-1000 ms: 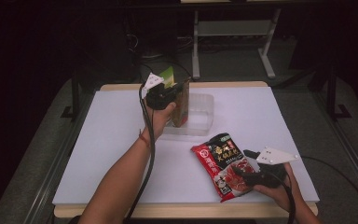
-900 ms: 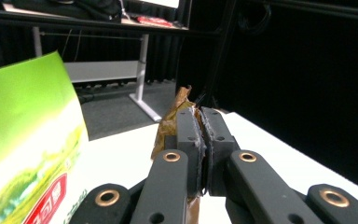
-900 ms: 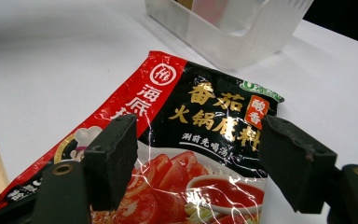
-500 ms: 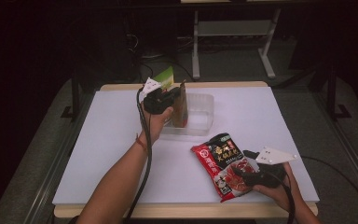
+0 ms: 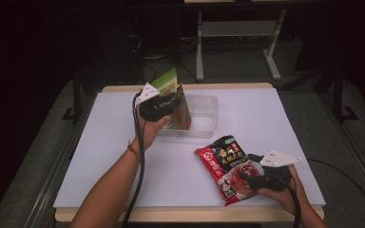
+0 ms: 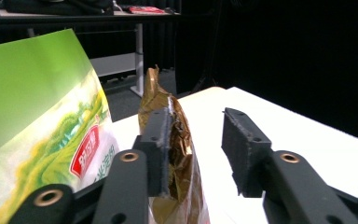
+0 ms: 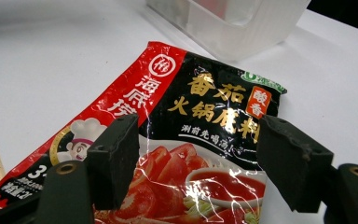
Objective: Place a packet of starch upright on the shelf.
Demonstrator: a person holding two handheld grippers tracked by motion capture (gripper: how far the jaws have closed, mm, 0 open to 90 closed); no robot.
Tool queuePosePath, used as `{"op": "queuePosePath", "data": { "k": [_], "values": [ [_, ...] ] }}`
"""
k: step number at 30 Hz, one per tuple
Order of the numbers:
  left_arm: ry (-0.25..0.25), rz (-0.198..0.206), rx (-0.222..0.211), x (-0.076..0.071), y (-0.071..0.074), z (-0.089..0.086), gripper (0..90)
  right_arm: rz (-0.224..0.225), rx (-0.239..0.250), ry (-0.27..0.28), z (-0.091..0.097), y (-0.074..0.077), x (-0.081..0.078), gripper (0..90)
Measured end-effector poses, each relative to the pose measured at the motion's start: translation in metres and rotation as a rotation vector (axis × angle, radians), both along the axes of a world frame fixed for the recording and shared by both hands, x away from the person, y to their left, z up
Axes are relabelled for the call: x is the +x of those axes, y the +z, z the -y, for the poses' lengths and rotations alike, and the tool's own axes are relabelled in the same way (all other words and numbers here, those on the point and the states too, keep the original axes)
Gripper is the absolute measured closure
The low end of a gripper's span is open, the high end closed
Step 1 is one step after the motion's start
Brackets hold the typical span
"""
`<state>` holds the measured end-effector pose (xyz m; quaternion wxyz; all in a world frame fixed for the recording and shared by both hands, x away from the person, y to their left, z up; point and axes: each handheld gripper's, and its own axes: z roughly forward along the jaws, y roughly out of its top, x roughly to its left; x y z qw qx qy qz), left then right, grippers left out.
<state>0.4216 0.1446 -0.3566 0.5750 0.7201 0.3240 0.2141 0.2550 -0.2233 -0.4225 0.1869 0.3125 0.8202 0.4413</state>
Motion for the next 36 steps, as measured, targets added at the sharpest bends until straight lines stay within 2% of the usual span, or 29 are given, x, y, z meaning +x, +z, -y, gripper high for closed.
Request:
{"op": "queuePosePath", "data": {
  "k": [1, 6, 11, 15, 18, 20, 24, 26, 28, 30, 31, 32, 33, 35, 36],
  "values": [
    [-0.019, 0.005, 0.013, -0.003, 0.001, -0.001, 59.0, -0.001, -0.005, -0.003, 0.000, 0.000, 0.000, 29.3],
    [-0.033, 0.035, 0.072, -0.016, 0.001, -0.005, 50.4, -0.012, -0.015, -0.007, 0.003, -0.001, 0.001, 33.1],
    [-0.055, 0.054, 0.101, -0.029, -0.002, -0.015, 50.8, -0.028, -0.021, -0.011, 0.007, -0.002, 0.000, 34.1],
    [-0.063, 0.072, 0.097, -0.041, -0.002, -0.023, 50.0, -0.037, -0.023, -0.036, 0.010, -0.003, 0.000, 33.4],
    [-0.105, 0.068, 0.078, -0.051, 0.000, -0.026, 48.7, -0.048, -0.011, -0.050, 0.014, -0.002, 0.000, 33.3],
    [-0.134, 0.064, 0.090, -0.058, -0.004, -0.025, 46.8, -0.059, -0.018, -0.058, 0.016, -0.003, 0.000, 33.1],
    [-0.216, 0.006, 0.108, -0.070, -0.021, -0.021, 41.9, -0.081, -0.037, -0.061, 0.020, -0.007, 0.002, 32.6],
    [-0.258, -0.018, 0.132, -0.074, -0.028, -0.017, 39.1, -0.091, -0.041, -0.066, 0.021, -0.008, 0.002, 32.5],
    [-0.362, -0.090, 0.103, -0.074, -0.033, -0.014, 35.7, -0.092, -0.042, -0.060, 0.025, -0.009, 0.003, 32.7],
    [-0.417, -0.126, 0.111, -0.075, -0.039, -0.010, 31.4, -0.112, -0.042, -0.070, 0.029, -0.010, 0.004, 33.0],
    [-0.432, -0.144, 0.107, -0.075, -0.043, -0.008, 30.4, -0.125, -0.038, -0.066, 0.032, -0.012, 0.004, 33.4],
    [-0.443, -0.165, 0.122, -0.075, -0.049, -0.004, 30.1, -0.140, -0.030, -0.059, 0.034, -0.013, 0.005, 33.5],
    [-0.442, -0.175, 0.133, -0.074, -0.053, -0.002, 29.1, -0.158, -0.025, -0.057, 0.036, -0.015, 0.005, 33.4],
    [-0.455, -0.231, 0.129, -0.071, -0.063, 0.005, 27.1, -0.179, -0.008, -0.049, 0.037, -0.017, 0.004, 33.4],
    [-0.457, -0.242, 0.138, -0.070, -0.067, 0.009, 26.4, -0.183, 0.004, -0.046, 0.037, -0.018, 0.005, 33.3]
  ]
}}
